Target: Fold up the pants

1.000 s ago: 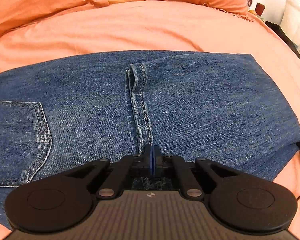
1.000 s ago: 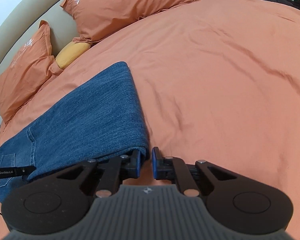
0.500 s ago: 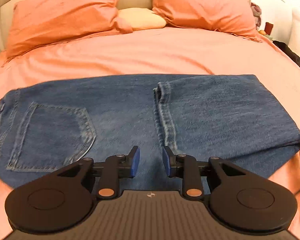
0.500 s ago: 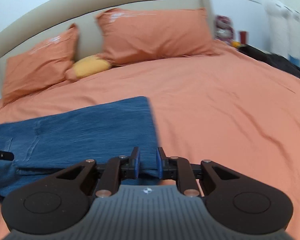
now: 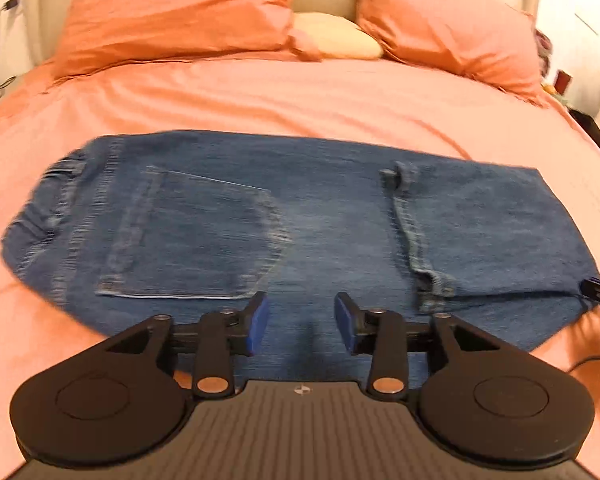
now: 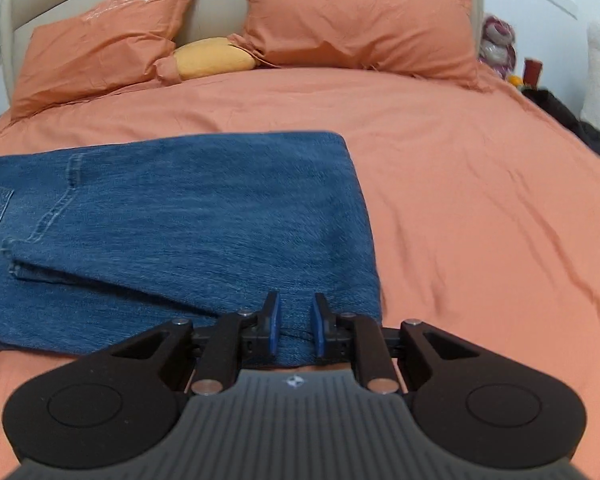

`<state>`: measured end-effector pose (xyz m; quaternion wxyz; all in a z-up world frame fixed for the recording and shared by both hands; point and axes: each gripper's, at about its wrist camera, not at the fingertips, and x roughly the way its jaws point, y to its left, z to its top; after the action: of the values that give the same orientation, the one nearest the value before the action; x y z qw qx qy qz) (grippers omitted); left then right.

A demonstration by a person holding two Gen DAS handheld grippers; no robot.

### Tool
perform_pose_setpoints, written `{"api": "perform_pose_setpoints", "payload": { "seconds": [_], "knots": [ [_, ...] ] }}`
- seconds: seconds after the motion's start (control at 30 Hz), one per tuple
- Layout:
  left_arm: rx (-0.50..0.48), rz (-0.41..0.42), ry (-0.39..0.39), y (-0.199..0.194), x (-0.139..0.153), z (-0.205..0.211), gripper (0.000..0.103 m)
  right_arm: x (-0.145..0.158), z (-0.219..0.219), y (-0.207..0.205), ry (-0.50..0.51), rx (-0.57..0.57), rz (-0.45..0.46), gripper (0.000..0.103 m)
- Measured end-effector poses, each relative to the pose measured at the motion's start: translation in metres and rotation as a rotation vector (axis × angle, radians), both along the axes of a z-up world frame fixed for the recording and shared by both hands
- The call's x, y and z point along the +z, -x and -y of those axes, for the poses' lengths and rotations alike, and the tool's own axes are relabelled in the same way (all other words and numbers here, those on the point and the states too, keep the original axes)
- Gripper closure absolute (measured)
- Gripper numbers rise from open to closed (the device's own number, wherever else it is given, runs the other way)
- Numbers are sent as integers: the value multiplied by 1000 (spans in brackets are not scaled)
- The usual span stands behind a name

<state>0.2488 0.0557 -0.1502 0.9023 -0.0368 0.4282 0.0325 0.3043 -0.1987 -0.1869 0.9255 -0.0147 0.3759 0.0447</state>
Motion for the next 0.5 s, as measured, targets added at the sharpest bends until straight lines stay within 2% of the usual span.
{"api": "perform_pose_setpoints", "payload": {
  "seconds": [0.07, 0.2, 0.27, 0.5],
  "knots": [
    [41, 17, 7, 3, 5, -19, 43, 11, -8, 0, 0, 38, 9, 88],
    [148, 30, 70, 9, 10, -59, 39, 32, -41, -9, -7, 149, -33, 86],
    [210, 42, 113, 15, 8, -78, 36, 42, -67, -15, 28, 227, -54, 83],
    [381, 89, 211, 41, -11, -129, 35, 64, -153, -37, 217, 456, -90, 80]
  ]
}}
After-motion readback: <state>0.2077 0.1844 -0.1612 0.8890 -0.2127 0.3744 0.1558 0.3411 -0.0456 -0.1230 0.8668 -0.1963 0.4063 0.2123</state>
